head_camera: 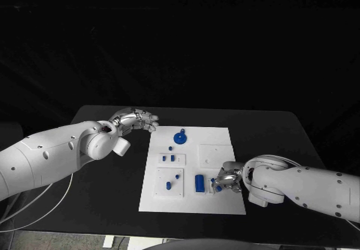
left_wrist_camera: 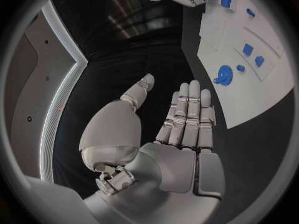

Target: Assemble the parts on the task board

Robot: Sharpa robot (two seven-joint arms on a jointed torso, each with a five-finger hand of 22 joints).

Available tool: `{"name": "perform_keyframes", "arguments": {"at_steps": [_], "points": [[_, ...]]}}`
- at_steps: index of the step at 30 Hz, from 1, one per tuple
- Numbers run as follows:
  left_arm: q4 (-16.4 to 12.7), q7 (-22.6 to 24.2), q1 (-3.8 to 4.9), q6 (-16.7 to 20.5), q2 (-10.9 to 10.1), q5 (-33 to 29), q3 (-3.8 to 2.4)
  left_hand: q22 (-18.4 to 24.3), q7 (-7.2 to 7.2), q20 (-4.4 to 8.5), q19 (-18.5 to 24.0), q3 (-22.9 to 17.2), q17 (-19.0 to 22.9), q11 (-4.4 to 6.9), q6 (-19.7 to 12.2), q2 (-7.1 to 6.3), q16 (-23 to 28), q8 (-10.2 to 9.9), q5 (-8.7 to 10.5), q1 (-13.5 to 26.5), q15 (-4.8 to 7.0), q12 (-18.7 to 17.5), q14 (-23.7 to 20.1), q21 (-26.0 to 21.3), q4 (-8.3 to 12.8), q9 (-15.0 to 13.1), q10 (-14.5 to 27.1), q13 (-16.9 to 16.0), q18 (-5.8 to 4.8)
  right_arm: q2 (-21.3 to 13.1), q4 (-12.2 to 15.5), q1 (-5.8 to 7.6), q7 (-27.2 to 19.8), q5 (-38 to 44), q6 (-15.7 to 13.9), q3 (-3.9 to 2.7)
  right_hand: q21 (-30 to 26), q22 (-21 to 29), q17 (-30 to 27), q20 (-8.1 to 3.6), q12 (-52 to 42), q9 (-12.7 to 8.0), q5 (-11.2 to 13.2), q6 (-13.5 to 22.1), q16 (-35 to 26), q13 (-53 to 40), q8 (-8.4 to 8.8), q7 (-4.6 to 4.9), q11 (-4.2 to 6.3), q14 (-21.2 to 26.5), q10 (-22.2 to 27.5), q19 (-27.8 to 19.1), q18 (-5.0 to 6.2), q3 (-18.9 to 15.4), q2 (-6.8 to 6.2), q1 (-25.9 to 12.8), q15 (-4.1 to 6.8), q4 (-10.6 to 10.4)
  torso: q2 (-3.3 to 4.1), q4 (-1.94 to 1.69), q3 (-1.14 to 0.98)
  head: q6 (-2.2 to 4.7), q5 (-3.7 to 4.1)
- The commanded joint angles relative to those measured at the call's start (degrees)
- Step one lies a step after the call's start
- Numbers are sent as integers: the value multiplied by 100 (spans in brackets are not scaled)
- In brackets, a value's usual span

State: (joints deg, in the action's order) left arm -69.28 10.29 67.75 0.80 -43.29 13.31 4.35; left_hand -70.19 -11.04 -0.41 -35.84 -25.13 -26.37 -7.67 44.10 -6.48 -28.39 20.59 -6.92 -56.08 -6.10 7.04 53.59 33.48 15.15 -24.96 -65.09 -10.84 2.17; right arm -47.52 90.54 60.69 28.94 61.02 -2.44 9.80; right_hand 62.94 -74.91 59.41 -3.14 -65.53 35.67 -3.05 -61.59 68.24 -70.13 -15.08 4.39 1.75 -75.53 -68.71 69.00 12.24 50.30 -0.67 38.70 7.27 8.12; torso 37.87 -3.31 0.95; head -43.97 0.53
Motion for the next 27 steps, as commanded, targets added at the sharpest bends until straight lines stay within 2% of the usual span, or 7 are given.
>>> {"name": "perform_keyframes", "arguments": {"at_steps": [1,4,7,10,23,27], "points": [[-14,21,4,-89,5,5,-3,-9,25,-8,-46,-5,-9,16,-11,2,37,27,32,41,-13,-33,40,-19,-44,7,-3,-7,20,-48,47,-6,8,86,107,2,19,-93,5,-6,2,8,25,-13,6,-9,20,15,3,2,-28,-10,276,8,12,-64,41,-37,0,0,-3,3,-3],[-11,16,4,-83,0,5,-3,-10,25,-8,-46,-5,-11,16,-11,3,38,27,32,42,-12,-33,41,-20,-46,7,-3,-7,20,-109,72,-6,24,93,151,1,20,-93,5,-8,0,10,24,-17,7,-11,17,13,5,2,-31,-10,276,19,21,-66,42,-37,2,0,-3,-4,-7],[-10,15,4,-88,6,5,-3,-10,25,-8,-47,-6,-12,16,-10,4,39,28,32,43,-12,-33,42,-21,-47,7,-3,-8,21,-97,46,-5,80,75,397,1,22,-93,6,-11,5,11,24,-19,8,-7,16,12,7,2,-29,-9,276,31,34,-69,44,-35,-1,3,-1,-4,-13],[-11,10,4,-90,7,5,-3,-11,26,-8,-47,-6,-13,16,-10,5,40,28,32,44,-12,-33,42,-21,-49,7,-4,-8,21,-22,-6,-5,103,46,522,1,24,-94,6,-11,8,12,25,-17,7,-5,17,13,6,4,-27,-11,276,34,52,-96,44,-47,0,2,1,-8,-18],[-10,0,4,-101,14,5,-3,-13,26,-8,-48,-5,-18,16,-10,5,44,28,32,49,-12,-34,43,-24,-53,8,-4,-8,20,220,-235,-6,106,51,511,2,26,-95,6,-12,15,12,24,-10,8,-3,20,14,6,5,-21,-16,276,48,80,-119,43,-44,1,-7,3,-13,-23],[-10,-7,4,-102,10,5,-3,-15,26,-8,-48,-5,-20,16,-10,7,46,29,32,52,-12,-34,43,-25,-57,9,-3,-8,20,272,-311,-9,133,57,587,6,27,-96,6,-12,18,12,25,-10,9,-1,21,14,5,5,-18,-17,276,50,84,-122,43,-41,3,-10,2,-15,-29]]}}
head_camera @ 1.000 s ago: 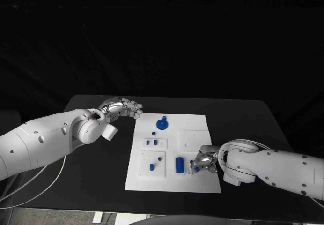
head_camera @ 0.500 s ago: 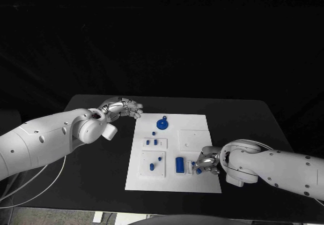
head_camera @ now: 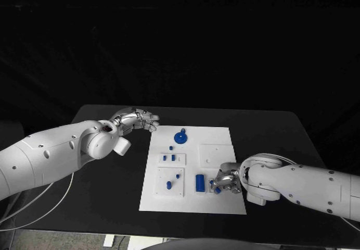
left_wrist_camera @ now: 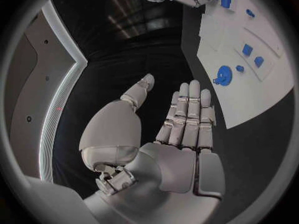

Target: Assemble the parts on the task board

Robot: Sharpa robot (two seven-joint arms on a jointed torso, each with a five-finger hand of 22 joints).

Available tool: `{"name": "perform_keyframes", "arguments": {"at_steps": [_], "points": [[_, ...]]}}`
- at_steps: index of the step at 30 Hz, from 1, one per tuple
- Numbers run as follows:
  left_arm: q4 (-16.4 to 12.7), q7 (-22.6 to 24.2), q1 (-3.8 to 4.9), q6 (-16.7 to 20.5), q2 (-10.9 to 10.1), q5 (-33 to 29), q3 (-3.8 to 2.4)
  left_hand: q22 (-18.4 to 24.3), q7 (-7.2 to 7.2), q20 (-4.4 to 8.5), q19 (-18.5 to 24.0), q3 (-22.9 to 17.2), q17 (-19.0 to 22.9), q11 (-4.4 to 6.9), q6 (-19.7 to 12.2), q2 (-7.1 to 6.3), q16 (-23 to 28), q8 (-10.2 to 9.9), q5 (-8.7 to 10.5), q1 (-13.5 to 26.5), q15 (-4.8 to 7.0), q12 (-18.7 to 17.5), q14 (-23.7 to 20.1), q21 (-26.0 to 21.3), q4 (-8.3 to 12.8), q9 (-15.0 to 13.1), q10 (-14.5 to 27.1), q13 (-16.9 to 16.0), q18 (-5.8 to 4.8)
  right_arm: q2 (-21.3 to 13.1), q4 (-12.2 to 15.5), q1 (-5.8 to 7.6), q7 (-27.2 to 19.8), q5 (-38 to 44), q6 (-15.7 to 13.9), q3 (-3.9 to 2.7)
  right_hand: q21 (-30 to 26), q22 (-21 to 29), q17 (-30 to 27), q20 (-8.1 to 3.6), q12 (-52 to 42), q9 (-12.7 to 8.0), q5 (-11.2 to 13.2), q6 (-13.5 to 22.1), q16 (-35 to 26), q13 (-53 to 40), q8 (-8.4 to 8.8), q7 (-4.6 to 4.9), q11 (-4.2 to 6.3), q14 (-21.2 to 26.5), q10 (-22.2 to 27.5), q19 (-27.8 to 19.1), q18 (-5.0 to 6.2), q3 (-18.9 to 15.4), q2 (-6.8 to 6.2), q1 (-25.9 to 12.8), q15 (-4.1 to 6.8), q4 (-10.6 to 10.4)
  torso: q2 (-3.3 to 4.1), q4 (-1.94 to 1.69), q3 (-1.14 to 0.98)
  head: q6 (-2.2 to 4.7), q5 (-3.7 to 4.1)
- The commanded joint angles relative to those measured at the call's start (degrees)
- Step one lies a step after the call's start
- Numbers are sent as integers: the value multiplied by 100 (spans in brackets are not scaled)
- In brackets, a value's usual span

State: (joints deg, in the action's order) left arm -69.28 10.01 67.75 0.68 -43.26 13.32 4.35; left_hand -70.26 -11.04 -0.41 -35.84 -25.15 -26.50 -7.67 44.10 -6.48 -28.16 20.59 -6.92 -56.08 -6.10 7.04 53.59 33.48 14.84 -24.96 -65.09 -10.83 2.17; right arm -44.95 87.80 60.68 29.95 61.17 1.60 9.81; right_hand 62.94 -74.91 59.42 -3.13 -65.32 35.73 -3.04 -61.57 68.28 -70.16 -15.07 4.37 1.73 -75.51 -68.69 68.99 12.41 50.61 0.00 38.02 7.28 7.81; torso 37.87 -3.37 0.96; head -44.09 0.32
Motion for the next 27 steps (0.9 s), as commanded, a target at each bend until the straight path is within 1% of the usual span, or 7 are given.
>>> {"name": "perform_keyframes", "arguments": {"at_steps": [1,8,16,18,20,22,27], "points": [[-11,20,4,-94,6,5,-3,-8,26,-8,-48,-4,-7,16,-10,7,23,29,32,53,-12,-34,44,-26,-27,9,-3,-9,20,17,-50,-8,35,43,189,7,27,-96,6,-13,-5,7,24,-11,4,0,20,16,7,4,-22,-17,259,19,16,-57,42,-10,3,-5,1,-5,-9],[-8,3,4,-100,10,5,-3,-9,25,-9,-49,-3,-10,15,-10,7,26,29,33,59,-13,-35,44,-27,-33,10,-3,-9,20,76,-86,-11,27,43,193,13,30,-98,7,-12,0,7,25,-7,5,2,22,18,5,4,-16,-18,259,13,7,-75,41,-1,-1,8,0,-15,-20],[-8,-16,4,-103,7,5,-3,-12,25,-9,-50,-2,-17,14,-12,15,33,29,33,76,-13,-37,44,-32,-50,12,-1,-8,20,122,-126,-11,61,43,231,15,33,-97,7,-7,8,8,25,0,6,3,25,22,1,6,-5,-24,259,-15,-28,-162,37,-14,-1,5,-2,-22,-26],[-8,-17,4,-109,7,5,-3,-13,24,-9,-50,-1,-18,14,-12,15,34,28,33,78,-13,-37,44,-33,-52,13,-1,-8,19,135,-127,-11,55,42,241,15,33,-96,7,-3,18,7,25,7,6,7,30,25,-2,8,7,-28,259,-36,-74,-235,36,-46,0,5,-1,-25,-31],[-8,-17,4,-109,12,5,-3,-13,24,-9,-50,-1,-18,14,-13,15,34,28,33,79,-13,-37,44,-33,-52,13,-1,-8,19,144,-124,-11,48,39,249,16,33,-96,7,-2,23,7,25,8,6,10,30,25,-2,8,12,-29,259,-39,-87,-246,35,-50,0,8,-1,-25,-39],[-10,-17,4,-111,13,5,-3,-14,24,-9,-50,0,-19,14,-13,14,35,28,33,82,-13,-38,45,-34,-55,13,0,-8,19,147,-122,-11,42,38,247,16,34,-95,7,6,34,6,22,15,5,16,34,31,-8,10,25,-31,259,-110,-217,-349,31,-81,0,5,0,-28,-40],[-7,-23,4,-104,4,8,-2,-14,24,-9,-51,0,-21,14,-14,14,37,28,33,85,-13,-38,45,-35,-58,13,0,-8,19,149,-111,-11,12,36,197,16,39,-93,8,4,26,10,25,16,6,6,34,29,-6,8,21,-28,259,-203,-329,-474,32,-119,-2,4,-1,-23,-39]]}}
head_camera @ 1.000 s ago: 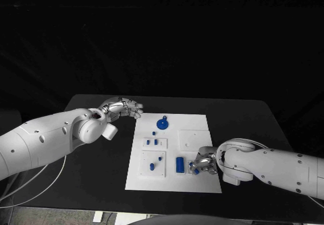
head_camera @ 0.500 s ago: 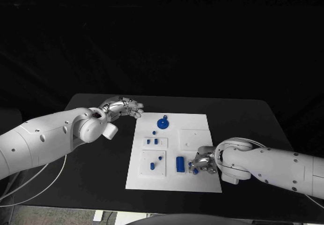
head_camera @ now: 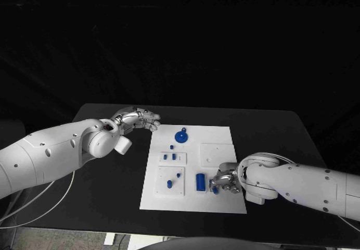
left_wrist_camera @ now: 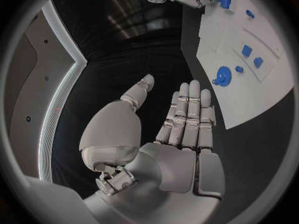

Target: Assemble the parts on the task board

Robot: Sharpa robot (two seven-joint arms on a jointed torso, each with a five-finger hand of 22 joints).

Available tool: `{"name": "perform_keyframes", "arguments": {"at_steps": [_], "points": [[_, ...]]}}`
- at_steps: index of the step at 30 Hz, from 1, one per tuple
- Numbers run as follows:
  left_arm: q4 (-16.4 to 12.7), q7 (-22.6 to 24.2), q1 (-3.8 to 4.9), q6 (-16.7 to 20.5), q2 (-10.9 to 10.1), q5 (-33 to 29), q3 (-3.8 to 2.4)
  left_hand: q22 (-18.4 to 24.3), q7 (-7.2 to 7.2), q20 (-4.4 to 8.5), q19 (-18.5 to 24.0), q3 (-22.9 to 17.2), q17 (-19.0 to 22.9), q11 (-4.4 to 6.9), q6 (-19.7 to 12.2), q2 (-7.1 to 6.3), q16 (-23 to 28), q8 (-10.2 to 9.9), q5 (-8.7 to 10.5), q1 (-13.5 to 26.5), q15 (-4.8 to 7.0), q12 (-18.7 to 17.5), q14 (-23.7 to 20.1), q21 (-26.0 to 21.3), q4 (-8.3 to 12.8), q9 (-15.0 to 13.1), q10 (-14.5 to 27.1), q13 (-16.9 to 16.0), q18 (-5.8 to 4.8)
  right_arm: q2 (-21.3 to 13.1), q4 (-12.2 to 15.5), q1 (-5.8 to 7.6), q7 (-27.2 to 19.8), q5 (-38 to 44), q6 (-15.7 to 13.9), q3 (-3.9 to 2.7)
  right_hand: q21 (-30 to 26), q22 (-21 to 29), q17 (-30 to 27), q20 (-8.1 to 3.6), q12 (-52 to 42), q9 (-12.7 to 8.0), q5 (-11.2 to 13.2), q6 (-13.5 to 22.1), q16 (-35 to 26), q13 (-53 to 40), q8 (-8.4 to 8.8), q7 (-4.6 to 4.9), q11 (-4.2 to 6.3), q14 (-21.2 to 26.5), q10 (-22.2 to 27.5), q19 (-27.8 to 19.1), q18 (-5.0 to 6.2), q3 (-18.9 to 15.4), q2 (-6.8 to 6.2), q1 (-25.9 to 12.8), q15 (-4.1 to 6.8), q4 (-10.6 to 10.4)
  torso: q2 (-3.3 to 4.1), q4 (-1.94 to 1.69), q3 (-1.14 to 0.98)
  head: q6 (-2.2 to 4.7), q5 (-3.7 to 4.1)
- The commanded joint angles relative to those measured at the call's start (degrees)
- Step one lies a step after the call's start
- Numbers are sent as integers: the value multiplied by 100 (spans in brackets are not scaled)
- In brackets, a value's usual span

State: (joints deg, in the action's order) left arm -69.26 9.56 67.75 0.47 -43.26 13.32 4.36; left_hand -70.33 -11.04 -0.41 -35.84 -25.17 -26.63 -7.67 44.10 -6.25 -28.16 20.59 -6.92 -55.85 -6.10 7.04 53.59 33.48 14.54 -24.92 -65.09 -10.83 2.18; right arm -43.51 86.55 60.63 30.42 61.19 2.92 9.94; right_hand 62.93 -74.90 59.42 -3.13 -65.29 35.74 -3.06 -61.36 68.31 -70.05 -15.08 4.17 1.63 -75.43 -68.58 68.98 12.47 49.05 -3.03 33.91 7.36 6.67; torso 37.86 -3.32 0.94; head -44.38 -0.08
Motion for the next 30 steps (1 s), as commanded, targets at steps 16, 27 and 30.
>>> {"name": "perform_keyframes", "arguments": {"at_steps": [16,27,30], "points": [[-7,5,4,-83,-1,34,-2,-10,25,-8,-51,1,-15,14,-14,-12,42,28,32,65,-12,-39,46,-39,-34,10,1,-9,20,-77,80,-7,-136,-15,26,3,43,-89,9,-20,18,21,26,-1,4,-16,31,42,11,1,6,-27,253,-264,-216,-259,33,-45,-1,2,-1,13,-3],[-9,-8,4,-74,-11,36,-2,-13,25,-6,-52,-4,-20,15,-14,-10,46,29,29,59,-12,-39,47,-42,-33,11,1,-9,22,-310,86,-8,-398,-431,62,3,53,-85,14,-63,88,53,25,73,0,18,43,57,4,14,95,-40,253,-899,-449,-6,29,508,0,5,-3,28,2],[-9,-10,4,-74,-14,37,-2,-14,26,-6,-52,-7,-21,16,-14,-9,47,29,28,54,-11,-39,48,-42,-32,11,0,-9,23,-350,99,-9,-452,-450,75,4,42,-80,15,-85,112,58,24,124,-8,26,61,67,-9,22,143,-54,253,-1043,-524,220,23,746,0,6,-6,44,2]]}}
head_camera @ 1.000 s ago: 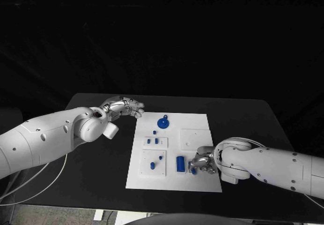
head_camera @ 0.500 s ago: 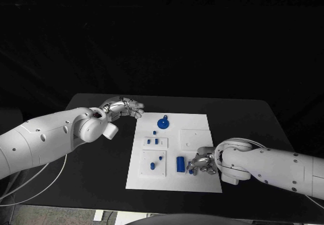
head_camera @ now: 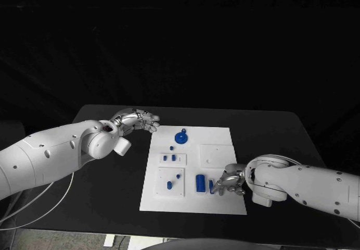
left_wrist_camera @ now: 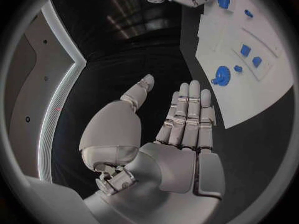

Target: Assemble the parts on the task board

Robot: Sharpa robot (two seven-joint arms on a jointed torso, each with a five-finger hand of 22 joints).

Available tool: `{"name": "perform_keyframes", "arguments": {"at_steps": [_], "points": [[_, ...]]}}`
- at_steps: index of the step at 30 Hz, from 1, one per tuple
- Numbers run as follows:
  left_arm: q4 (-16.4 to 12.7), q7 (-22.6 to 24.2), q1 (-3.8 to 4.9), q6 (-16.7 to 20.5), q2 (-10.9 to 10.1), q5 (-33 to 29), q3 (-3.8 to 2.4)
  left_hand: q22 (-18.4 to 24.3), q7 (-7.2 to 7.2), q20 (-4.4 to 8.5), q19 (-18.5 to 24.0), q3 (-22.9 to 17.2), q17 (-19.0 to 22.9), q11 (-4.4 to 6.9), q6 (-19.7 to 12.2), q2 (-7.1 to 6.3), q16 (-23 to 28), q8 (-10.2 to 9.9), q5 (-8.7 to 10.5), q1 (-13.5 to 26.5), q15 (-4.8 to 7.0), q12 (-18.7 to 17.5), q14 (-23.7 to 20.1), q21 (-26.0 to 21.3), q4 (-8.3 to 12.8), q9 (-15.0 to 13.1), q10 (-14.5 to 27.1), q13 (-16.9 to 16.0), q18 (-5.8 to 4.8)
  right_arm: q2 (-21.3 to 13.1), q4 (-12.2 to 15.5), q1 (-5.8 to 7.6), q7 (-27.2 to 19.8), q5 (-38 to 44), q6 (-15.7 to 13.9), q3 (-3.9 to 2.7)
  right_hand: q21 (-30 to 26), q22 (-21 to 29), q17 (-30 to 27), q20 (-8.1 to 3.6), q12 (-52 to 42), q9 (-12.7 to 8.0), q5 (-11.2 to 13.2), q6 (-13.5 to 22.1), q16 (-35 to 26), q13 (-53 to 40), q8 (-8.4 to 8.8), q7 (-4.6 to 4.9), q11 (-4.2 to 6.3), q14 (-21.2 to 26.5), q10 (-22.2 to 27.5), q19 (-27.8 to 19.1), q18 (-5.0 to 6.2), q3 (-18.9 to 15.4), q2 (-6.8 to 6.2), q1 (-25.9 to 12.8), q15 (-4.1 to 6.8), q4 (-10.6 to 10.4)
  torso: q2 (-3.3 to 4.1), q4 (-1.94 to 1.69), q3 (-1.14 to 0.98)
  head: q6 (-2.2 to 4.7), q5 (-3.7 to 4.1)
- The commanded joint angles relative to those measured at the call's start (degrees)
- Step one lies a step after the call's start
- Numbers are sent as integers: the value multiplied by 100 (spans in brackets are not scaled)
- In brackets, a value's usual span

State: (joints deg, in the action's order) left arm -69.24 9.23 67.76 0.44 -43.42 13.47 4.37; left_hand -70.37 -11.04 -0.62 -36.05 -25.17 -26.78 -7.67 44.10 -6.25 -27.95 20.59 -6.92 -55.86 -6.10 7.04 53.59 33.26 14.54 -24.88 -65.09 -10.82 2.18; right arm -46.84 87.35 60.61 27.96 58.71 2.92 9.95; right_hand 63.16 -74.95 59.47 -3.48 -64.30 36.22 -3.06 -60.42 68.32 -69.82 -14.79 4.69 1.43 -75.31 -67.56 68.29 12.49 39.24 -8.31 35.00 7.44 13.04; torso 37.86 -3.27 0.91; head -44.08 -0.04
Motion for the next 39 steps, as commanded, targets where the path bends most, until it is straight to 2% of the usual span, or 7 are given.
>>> {"name": "perform_keyframes", "arguments": {"at_steps": [1,5,15,24,39], "points": [[-10,22,4,-70,3,22,-3,-11,26,15,-31,-8,-7,16,-14,-9,27,29,28,53,-11,-39,48,-20,-32,7,0,-9,23,-22,25,-8,-206,-201,84,2,15,-72,9,-55,10,13,25,37,-11,0,33,16,9,9,43,16,251,-99,-4,200,13,172,1,2,-2,15,-2],[-8,18,4,-78,6,32,-3,-12,26,16,-31,-10,-9,16,-14,-9,28,30,27,49,-11,-39,48,-21,-30,8,0,-9,23,-29,36,-15,-216,-193,131,2,-1,-62,9,-64,17,22,24,44,-18,3,33,20,5,7,54,15,251,-194,16,414,8,279,1,3,-2,23,10],[-9,15,4,-88,7,34,-3,-15,26,16,-32,-13,-13,17,-14,-10,32,30,26,42,-10,-39,49,-23,-28,8,-2,-10,24,17,49,-39,-159,-4,133,2,-21,-53,10,-59,-1,28,24,35,-26,-10,30,19,5,4,34,15,251,-269,97,579,6,283,1,-6,4,16,26],[-8,12,4,-90,9,34,-3,-17,26,15,-32,-14,-16,17,-14,-10,34,31,26,41,-11,-38,50,-25,-29,9,-4,-10,23,105,-23,-51,-57,12,132,3,-38,-48,12,-54,-31,29,24,4,-31,-29,24,8,15,2,-6,14,251,-179,463,727,13,208,2,-12,7,0,40],[-3,9,4,-92,10,34,-3,-20,25,14,-33,-14,-21,18,-14,-9,38,31,27,43,-11,-37,51,-27,-33,10,-7,-11,22,139,-89,-74,-1,44,-161,2,-36,-60,19,-24,-87,20,25,-45,-29,-67,21,1,20,-3,-78,20,251,22,696,783,16,58,2,0,-1,-21,21]]}}
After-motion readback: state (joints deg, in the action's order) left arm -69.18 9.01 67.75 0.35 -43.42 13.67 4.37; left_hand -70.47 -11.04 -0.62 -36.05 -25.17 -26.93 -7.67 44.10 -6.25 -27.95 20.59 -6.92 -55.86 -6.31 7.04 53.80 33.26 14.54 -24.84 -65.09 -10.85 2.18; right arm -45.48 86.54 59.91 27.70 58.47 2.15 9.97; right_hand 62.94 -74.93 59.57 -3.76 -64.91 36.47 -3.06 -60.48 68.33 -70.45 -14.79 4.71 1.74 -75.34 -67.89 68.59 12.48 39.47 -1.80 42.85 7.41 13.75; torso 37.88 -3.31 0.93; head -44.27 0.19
